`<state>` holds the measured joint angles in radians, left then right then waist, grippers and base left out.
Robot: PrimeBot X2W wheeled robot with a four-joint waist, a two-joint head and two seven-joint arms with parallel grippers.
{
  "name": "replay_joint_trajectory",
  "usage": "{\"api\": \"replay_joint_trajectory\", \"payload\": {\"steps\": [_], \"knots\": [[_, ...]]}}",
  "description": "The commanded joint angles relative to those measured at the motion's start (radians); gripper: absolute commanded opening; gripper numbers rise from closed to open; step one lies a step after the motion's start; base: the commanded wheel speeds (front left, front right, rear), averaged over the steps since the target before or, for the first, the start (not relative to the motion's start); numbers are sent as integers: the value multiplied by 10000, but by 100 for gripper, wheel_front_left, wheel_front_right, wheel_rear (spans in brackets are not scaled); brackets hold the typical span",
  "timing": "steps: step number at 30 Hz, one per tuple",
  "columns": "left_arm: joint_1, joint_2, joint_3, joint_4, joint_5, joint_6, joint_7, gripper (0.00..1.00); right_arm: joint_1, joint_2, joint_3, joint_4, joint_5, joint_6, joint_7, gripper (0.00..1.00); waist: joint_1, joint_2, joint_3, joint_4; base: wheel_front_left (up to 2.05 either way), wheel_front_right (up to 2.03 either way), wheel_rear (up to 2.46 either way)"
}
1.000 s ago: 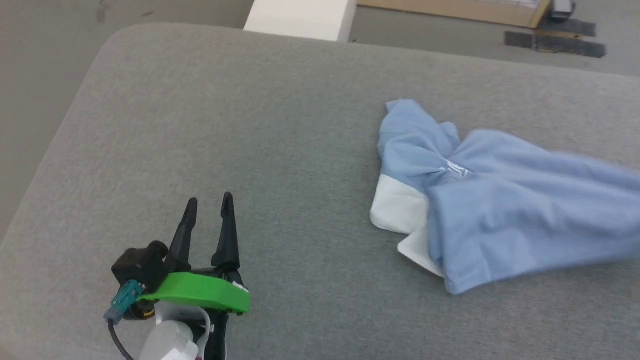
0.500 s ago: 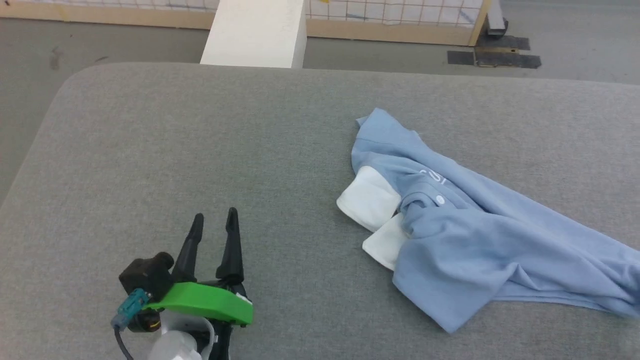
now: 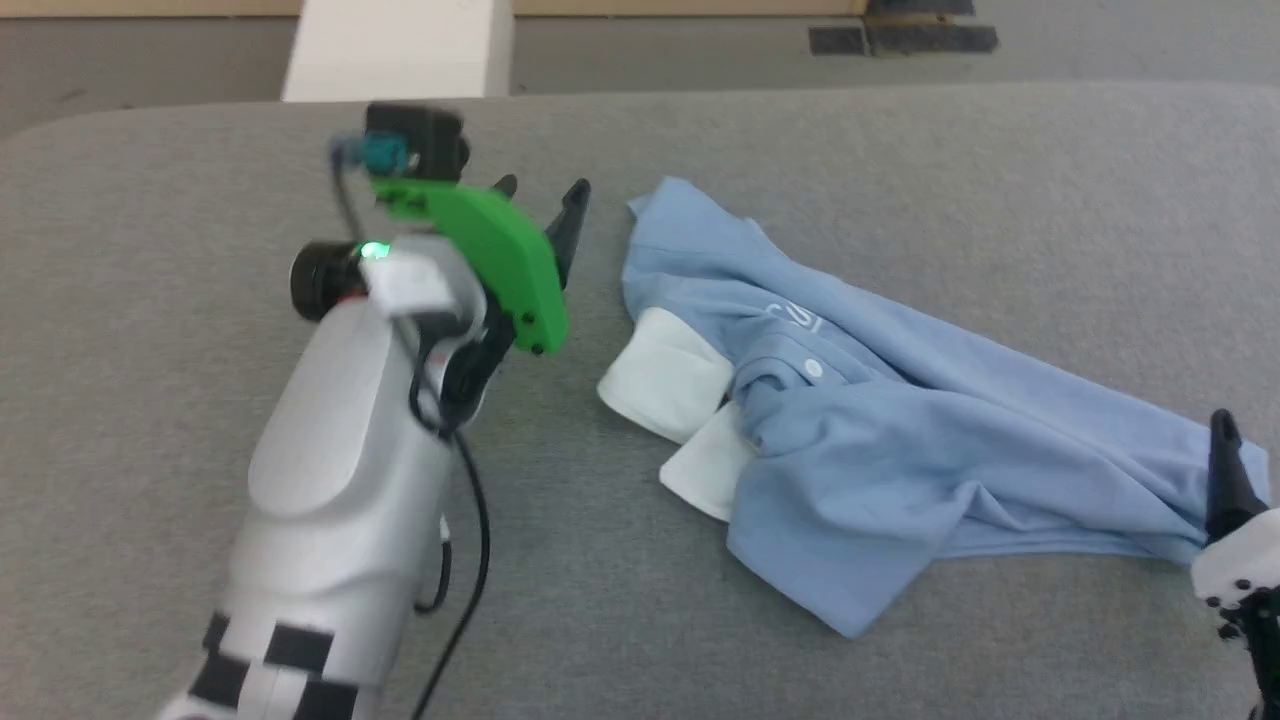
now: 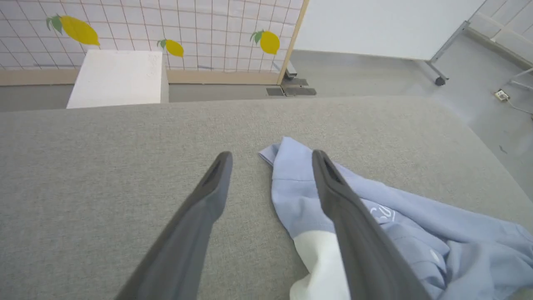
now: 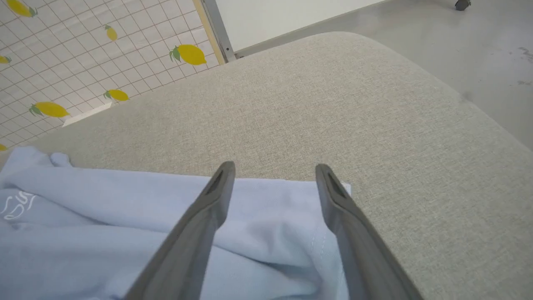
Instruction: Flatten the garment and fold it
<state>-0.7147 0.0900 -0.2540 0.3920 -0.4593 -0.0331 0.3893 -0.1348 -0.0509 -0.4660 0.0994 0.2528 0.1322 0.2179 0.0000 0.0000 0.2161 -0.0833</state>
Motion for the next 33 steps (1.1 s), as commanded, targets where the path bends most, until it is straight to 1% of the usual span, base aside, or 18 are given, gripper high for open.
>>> {"api": "replay_joint_trajectory", "payload": {"steps": [1,3,5,9,13,14,15,16,18,21,24,26,28,29,33], "knots": [[-462,0,-185,430,84,92,644,100,-186,5,120,132,113,-15,-128,100,0,0,717,-741,0,0,0],[-1015,-27,-459,1017,113,95,1599,100,-203,5,294,326,195,-15,-212,100,0,0,917,-971,0,0,0],[-1363,-72,-719,1473,82,-28,2290,100,-206,5,404,516,239,-15,-283,100,0,0,1054,-1165,0,0,0],[-1408,-170,-1080,1931,-303,-403,3235,100,-224,6,501,757,254,-15,-443,100,0,0,1235,-1448,0,0,0],[-1131,-200,-1416,2221,-489,-522,4056,100,-195,6,390,845,195,-15,-545,100,0,0,1293,-1455,0,0,0],[-1073,-197,-1468,2244,-508,-538,4161,68,-186,6,358,860,189,-15,-558,100,0,0,1287,-1431,0,0,0],[-1005,-201,-1492,2237,-547,-548,4189,15,-176,6,309,876,179,-15,-571,100,0,0,1275,-1385,0,0,0],[-945,-208,-1505,2225,-584,-558,4172,0,-174,6,277,890,165,-15,-578,100,0,0,1261,-1337,0,0,0],[-835,-220,-1546,2165,-646,-601,4034,0,-177,6,290,914,116,-15,-557,100,0,0,1209,-1207,0,0,0],[-782,-228,-1412,1946,-742,-632,3356,0,-188,6,334,903,47,-15,-542,100,0,0,1013,-921,0,0,0],[-756,-247,-1058,1637,-1023,-631,2608,0,-158,6,364,837,-59,-15,-498,100,0,0,750,-588,0,0,0],[-645,-226,-644,1327,-1285,-562,2009,0,-117,6,405,780,-128,-15,-445,100,0,0,503,-322,0,0,0],[-402,-127,-212,989,-1487,-397,1496,0,-43,6,428,724,-168,-15,-394,100,0,0,275,-50,0,0,0],[12,11,236,616,-1693,-184,1074,0,69,6,435,680,-179,-15,-334,100,0,0,55,251,0,0,0],[1412,405,1071,-255,-1966,432,520,0,304,6,482,615,-170,-15,-226,100,0,0,-259,762,0,0,0]]}}
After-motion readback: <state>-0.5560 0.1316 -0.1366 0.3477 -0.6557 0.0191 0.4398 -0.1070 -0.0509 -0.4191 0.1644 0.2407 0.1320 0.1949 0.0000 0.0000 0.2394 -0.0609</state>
